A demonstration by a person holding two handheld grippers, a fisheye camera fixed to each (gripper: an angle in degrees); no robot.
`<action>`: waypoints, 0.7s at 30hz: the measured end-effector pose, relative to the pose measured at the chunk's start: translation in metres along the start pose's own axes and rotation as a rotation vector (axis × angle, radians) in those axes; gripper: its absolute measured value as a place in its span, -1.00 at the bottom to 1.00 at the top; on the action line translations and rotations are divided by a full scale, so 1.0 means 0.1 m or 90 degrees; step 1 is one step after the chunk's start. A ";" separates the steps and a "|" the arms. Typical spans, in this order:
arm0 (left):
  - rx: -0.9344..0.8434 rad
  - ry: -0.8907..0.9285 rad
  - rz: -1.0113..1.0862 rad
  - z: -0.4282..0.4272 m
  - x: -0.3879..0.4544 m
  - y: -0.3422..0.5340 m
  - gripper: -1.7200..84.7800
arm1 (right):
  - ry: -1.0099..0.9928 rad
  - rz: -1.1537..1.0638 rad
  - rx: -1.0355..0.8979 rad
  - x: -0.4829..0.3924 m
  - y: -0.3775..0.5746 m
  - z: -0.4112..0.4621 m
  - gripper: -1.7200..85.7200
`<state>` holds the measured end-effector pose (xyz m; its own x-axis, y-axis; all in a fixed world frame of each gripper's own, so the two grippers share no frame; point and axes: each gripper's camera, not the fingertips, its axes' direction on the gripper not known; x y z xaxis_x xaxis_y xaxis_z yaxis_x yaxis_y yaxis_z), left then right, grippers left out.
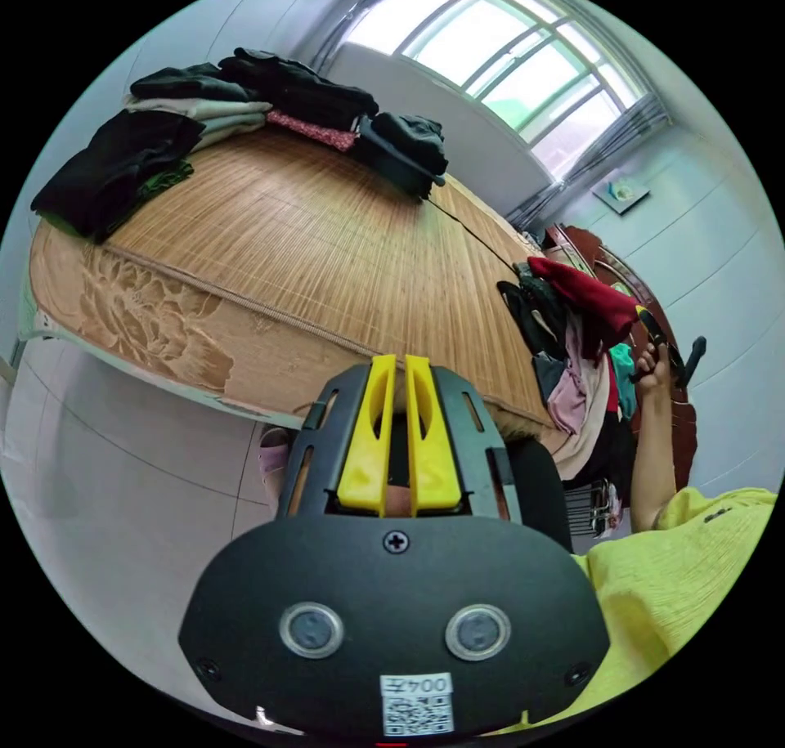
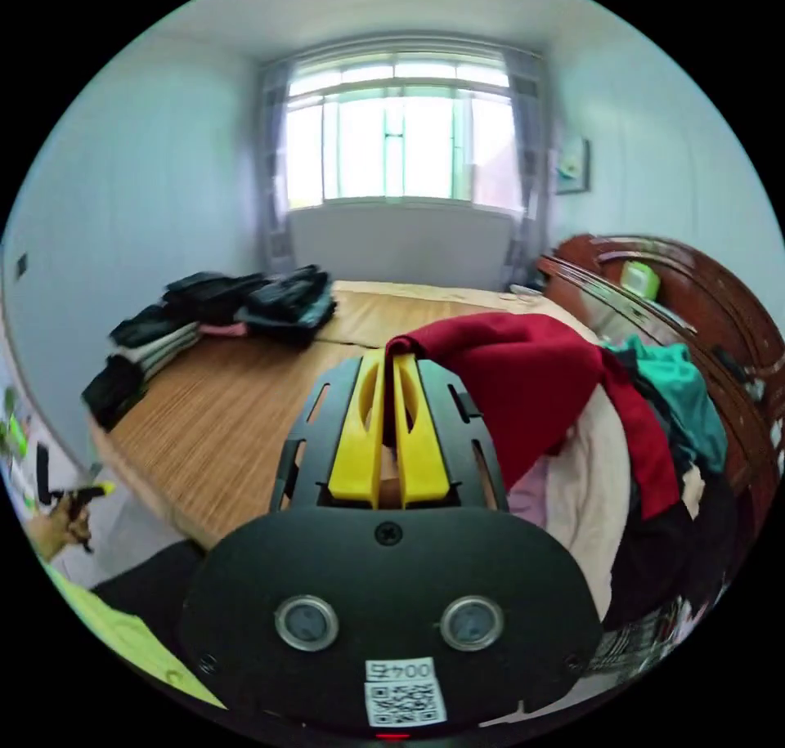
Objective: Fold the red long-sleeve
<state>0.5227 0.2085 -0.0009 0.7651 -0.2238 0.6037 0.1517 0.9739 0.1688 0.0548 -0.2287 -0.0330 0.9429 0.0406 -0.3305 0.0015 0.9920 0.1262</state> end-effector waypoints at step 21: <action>-0.028 0.116 -0.050 -1.05 -1.57 0.41 -0.94 | -0.051 0.666 -0.081 2.46 2.23 -0.75 -0.69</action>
<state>0.4746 0.2877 -0.1711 0.8497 -0.2928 0.4385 0.2399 0.9553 0.1729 0.2622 0.0112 -0.1567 0.4734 0.8794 -0.0501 -0.8556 0.4726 0.2111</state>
